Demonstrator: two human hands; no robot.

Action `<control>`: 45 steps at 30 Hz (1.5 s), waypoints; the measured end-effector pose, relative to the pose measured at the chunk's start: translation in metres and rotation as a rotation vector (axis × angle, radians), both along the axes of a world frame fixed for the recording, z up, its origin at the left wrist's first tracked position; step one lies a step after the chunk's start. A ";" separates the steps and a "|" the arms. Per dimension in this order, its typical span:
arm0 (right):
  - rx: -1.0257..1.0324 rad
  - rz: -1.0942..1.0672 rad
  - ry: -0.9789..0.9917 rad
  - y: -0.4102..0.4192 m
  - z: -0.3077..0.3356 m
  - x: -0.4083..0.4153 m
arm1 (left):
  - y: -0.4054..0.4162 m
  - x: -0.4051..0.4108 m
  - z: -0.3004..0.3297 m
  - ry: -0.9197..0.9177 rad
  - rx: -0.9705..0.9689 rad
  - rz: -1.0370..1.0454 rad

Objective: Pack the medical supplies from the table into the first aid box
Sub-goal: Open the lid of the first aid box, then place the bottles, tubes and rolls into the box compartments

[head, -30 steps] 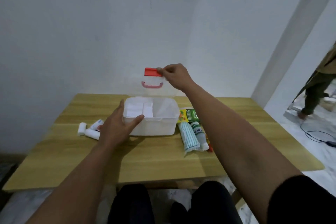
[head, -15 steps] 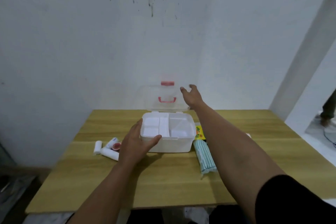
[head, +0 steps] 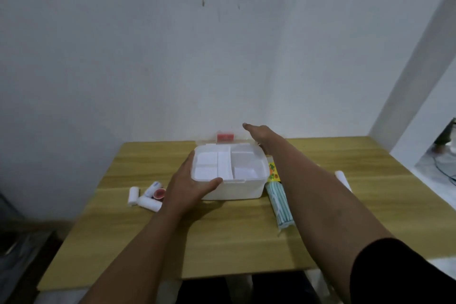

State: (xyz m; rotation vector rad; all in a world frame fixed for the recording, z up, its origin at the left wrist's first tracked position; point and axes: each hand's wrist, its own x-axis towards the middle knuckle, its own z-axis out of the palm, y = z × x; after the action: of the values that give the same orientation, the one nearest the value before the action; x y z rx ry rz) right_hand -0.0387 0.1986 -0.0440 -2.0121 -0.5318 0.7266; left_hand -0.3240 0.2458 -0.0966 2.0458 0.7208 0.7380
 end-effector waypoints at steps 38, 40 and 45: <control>-0.735 0.542 -0.949 -0.140 -0.009 0.013 | 0.007 0.006 0.002 0.070 0.000 -0.020; -0.731 0.533 -0.941 -0.137 -0.005 0.013 | 0.008 0.007 0.002 0.080 0.000 -0.006; -0.716 0.472 -0.887 -0.136 0.029 0.023 | 0.007 0.007 0.001 0.071 -0.001 -0.002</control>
State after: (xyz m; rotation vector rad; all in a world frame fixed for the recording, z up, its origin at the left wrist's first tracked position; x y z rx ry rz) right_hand -0.0157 0.0625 -0.0150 -2.9097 -1.4535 0.2397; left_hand -0.3168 0.2524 -0.0952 2.0806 0.7588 0.6661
